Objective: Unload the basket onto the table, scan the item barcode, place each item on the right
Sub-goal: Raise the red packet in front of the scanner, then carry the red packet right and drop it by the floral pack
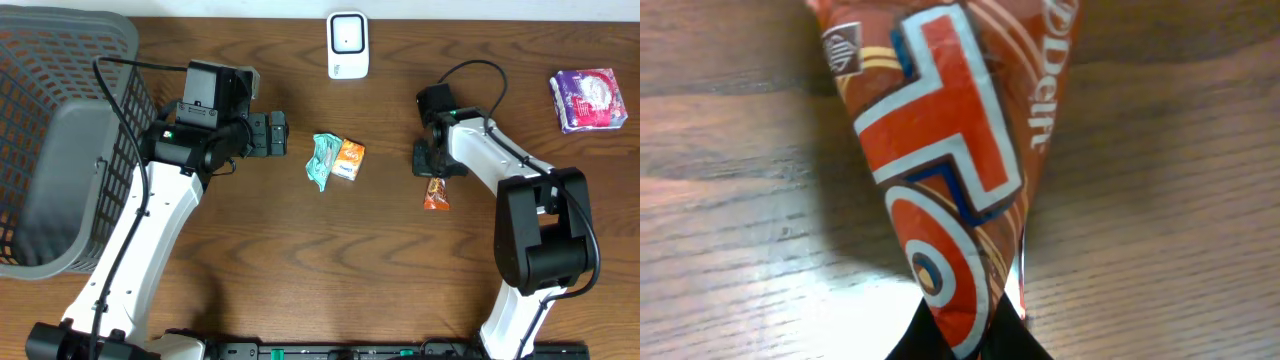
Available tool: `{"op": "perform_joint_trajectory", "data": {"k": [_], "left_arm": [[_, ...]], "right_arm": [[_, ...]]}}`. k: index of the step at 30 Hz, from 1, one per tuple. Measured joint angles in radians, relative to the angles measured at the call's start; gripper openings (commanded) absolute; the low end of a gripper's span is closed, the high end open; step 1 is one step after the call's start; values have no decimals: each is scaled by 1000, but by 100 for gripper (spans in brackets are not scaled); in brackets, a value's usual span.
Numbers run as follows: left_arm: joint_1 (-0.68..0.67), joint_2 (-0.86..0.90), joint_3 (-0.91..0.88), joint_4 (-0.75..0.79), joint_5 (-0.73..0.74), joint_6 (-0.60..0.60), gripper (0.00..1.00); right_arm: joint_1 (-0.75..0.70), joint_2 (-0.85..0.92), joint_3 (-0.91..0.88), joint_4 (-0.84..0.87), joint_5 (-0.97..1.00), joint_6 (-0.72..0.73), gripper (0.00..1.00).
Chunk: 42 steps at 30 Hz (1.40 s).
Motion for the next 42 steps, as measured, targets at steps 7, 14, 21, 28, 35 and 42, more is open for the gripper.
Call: {"op": "perform_joint_trajectory", "data": {"k": [7, 14, 21, 28, 35, 42], "left_arm": [[0, 0, 0, -1, 0, 0, 98], [0, 0, 0, 0, 0, 0, 98], [0, 0, 0, 0, 0, 0, 98], [0, 0, 0, -1, 0, 0, 98], [0, 0, 0, 0, -1, 0, 98], [0, 0, 0, 0, 0, 0, 98]], "right_arm": [[-1, 4, 257, 86, -191, -29, 1], [46, 11, 346, 613, -291, -21, 1], [142, 182, 353, 985, -272, -2, 1], [150, 284, 334, 1013, -166, 0, 1], [-18, 139, 334, 708, -109, -98, 1], [-298, 53, 352, 336, -50, -375, 67]]}}
